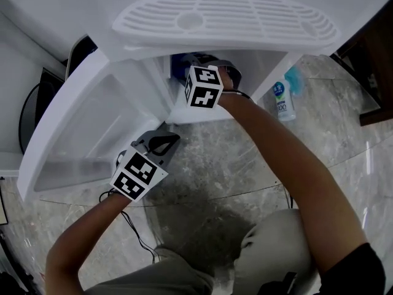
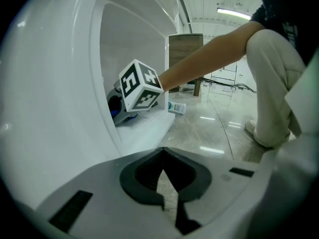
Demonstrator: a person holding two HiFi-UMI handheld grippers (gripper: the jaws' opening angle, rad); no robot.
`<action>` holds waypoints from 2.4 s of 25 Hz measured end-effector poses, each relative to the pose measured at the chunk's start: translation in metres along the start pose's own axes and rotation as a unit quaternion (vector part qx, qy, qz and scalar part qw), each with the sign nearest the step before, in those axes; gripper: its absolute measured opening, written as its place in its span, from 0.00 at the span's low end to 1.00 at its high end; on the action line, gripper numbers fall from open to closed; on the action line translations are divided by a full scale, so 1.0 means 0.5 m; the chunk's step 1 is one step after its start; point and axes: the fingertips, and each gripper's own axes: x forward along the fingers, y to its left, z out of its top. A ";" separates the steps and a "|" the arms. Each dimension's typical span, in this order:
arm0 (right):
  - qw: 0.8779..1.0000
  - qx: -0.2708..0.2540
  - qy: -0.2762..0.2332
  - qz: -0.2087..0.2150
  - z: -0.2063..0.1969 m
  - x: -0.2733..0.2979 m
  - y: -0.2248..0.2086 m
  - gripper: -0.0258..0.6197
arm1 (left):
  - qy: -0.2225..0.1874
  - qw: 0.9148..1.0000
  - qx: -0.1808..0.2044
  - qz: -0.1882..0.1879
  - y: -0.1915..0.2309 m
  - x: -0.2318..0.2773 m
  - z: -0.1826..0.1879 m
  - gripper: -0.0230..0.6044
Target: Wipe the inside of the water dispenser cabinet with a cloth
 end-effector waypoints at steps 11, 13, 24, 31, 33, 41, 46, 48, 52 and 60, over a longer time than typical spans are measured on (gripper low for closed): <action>0.998 -0.056 -0.002 -0.001 0.012 -0.022 0.040 0.19 | -0.003 1.000 -0.018 -0.012 0.000 0.032 0.020 0.05; 0.998 -0.059 -0.001 -0.003 0.012 -0.016 0.030 0.19 | -0.003 1.000 -0.022 -0.012 -0.002 0.030 0.021 0.05; 0.999 0.032 -0.010 -0.027 0.003 0.005 -0.023 0.19 | 0.010 0.999 -0.039 -0.012 -0.014 0.002 -0.012 0.05; 0.965 0.187 -0.141 -0.120 0.057 -0.123 -0.112 0.20 | -0.001 0.999 -0.027 -0.024 -0.026 0.014 0.024 0.05; 0.943 0.218 -0.190 -0.165 0.079 -0.177 -0.153 0.20 | -0.002 0.999 -0.024 -0.029 -0.033 0.019 0.033 0.05; 0.844 0.234 -0.394 -0.279 0.208 -0.377 -0.223 0.20 | -0.002 0.999 -0.008 -0.042 -0.053 0.027 0.046 0.05; 0.811 0.257 -0.433 -0.297 0.237 -0.416 -0.229 0.19 | 0.000 0.999 -0.020 -0.039 -0.046 0.015 0.039 0.05; 0.813 0.249 -0.432 -0.300 0.235 -0.415 -0.230 0.19 | 0.001 0.999 -0.024 -0.038 -0.044 0.012 0.034 0.05; 0.810 0.257 -0.428 -0.308 0.228 -0.404 -0.244 0.19 | 0.001 0.999 -0.026 -0.042 -0.048 0.015 0.029 0.05; 0.813 0.277 -0.378 -0.345 0.196 -0.346 -0.329 0.19 | 0.002 0.998 -0.023 -0.054 -0.065 0.022 0.025 0.05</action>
